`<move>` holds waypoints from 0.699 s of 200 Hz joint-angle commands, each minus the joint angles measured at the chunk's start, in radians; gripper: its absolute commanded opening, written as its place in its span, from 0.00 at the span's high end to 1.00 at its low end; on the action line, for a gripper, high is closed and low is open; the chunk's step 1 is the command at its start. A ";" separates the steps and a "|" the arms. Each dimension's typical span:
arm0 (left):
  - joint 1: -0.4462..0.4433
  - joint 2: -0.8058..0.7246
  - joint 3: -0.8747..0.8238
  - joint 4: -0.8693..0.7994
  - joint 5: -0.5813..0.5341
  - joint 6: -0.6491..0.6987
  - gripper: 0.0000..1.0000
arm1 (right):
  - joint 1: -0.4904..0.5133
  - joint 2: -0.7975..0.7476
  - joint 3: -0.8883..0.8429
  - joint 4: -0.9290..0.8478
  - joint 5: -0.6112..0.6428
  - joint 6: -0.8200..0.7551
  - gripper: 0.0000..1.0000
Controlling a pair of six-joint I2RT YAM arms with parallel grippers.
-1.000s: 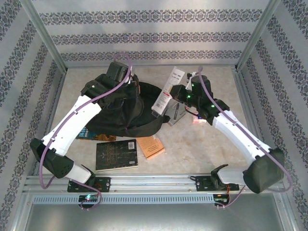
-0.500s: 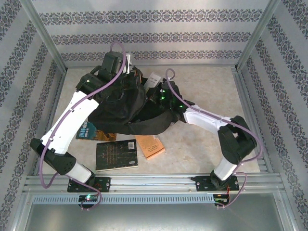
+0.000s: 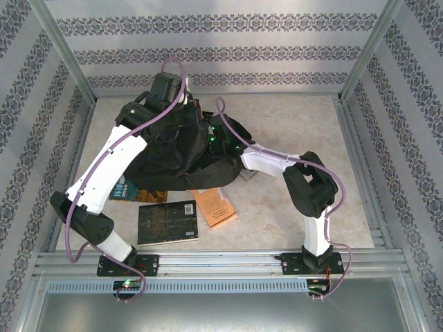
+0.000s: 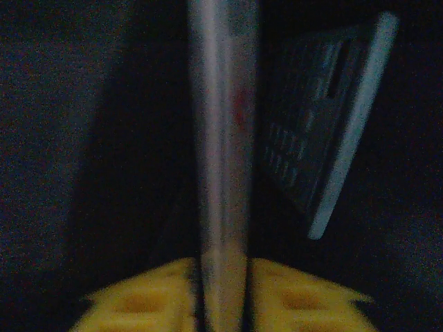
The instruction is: Pack the student bag
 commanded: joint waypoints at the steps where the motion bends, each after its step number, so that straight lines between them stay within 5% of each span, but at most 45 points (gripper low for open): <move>1: 0.020 -0.009 0.039 0.078 0.006 0.021 1.00 | 0.009 0.005 0.064 -0.036 -0.148 -0.064 0.52; 29: 0.031 -0.015 0.035 0.074 -0.002 0.019 1.00 | -0.006 -0.044 0.053 -0.105 -0.132 -0.138 0.43; 140: 0.041 -0.083 -0.087 0.088 0.022 -0.002 1.00 | -0.078 -0.292 0.042 -0.618 0.010 -0.393 0.43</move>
